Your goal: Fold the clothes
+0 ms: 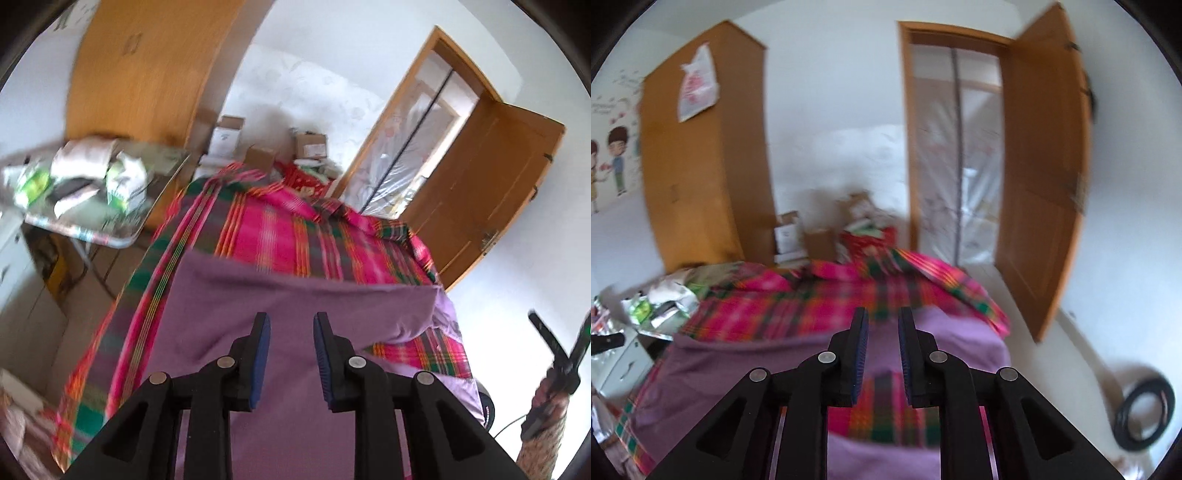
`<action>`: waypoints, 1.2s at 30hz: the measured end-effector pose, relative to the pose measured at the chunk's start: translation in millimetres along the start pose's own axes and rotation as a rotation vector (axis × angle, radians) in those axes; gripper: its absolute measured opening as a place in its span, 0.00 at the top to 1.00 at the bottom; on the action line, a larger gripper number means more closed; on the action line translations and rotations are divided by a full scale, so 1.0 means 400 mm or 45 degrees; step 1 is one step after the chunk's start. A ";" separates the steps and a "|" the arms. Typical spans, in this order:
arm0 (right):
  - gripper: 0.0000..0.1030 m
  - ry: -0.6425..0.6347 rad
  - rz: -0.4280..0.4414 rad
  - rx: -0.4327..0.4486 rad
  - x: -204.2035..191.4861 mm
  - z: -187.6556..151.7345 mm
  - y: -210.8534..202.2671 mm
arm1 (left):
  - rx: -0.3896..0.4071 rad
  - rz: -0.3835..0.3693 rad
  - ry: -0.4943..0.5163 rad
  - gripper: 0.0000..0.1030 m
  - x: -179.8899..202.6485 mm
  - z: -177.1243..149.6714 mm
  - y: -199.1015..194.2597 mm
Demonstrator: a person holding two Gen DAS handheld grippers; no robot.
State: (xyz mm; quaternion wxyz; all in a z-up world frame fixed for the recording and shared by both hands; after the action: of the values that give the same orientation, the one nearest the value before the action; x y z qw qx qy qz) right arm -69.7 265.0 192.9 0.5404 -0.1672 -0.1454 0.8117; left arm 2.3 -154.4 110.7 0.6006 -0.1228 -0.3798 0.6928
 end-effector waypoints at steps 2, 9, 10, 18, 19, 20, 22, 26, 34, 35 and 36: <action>0.83 -0.030 0.077 -0.014 -0.052 0.049 0.045 | 0.030 0.017 0.039 0.77 0.011 0.046 0.008; 0.78 -0.140 0.224 -0.156 -0.175 0.075 0.274 | -0.010 0.015 0.187 0.76 0.049 0.124 0.135; 0.77 -0.151 0.248 -0.194 -0.188 0.056 0.307 | -0.038 0.021 0.205 0.76 0.052 0.122 0.165; 0.74 -0.524 0.275 -0.466 -0.284 -0.154 0.530 | -0.249 0.159 0.456 0.75 0.059 0.025 0.403; 0.74 -0.565 0.276 -0.484 -0.289 -0.173 0.546 | -0.244 0.189 0.477 0.75 0.054 0.020 0.417; 0.72 -0.599 0.292 -0.506 -0.295 -0.193 0.568 | -0.238 0.211 0.503 0.75 0.052 0.015 0.429; 0.68 -0.618 0.303 -0.547 -0.294 -0.220 0.600 | -0.220 0.216 0.571 0.75 0.056 0.009 0.447; 0.56 -0.651 0.361 -0.642 -0.297 -0.266 0.669 | -0.248 0.223 0.662 0.75 0.062 -0.007 0.482; 0.56 -0.835 0.378 -0.716 -0.329 -0.312 0.741 | -0.249 0.321 0.778 0.75 0.044 -0.004 0.546; 0.56 -0.850 0.374 -0.724 -0.331 -0.315 0.749 | -0.252 0.328 0.785 0.75 0.041 -0.003 0.550; 0.56 -0.858 0.375 -0.737 -0.331 -0.319 0.758 | -0.254 0.334 0.795 0.75 0.039 -0.002 0.554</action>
State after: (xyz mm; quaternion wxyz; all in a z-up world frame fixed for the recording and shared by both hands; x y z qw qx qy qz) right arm -218.7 36.4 -33.3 0.2732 -0.0569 -0.5082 0.8148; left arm -164.7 -137.4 -34.6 0.5788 -0.4345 -0.2248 0.6524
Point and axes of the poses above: each gripper's, at about its wrist camera, not at the fingertips, and y roughly the way its jaws point, x to its right, z to its top, the point moved 7 cm from there along y, roughly the way its jaws point, and after that the axes turned 10 degrees about z, right-handed, at the moved point
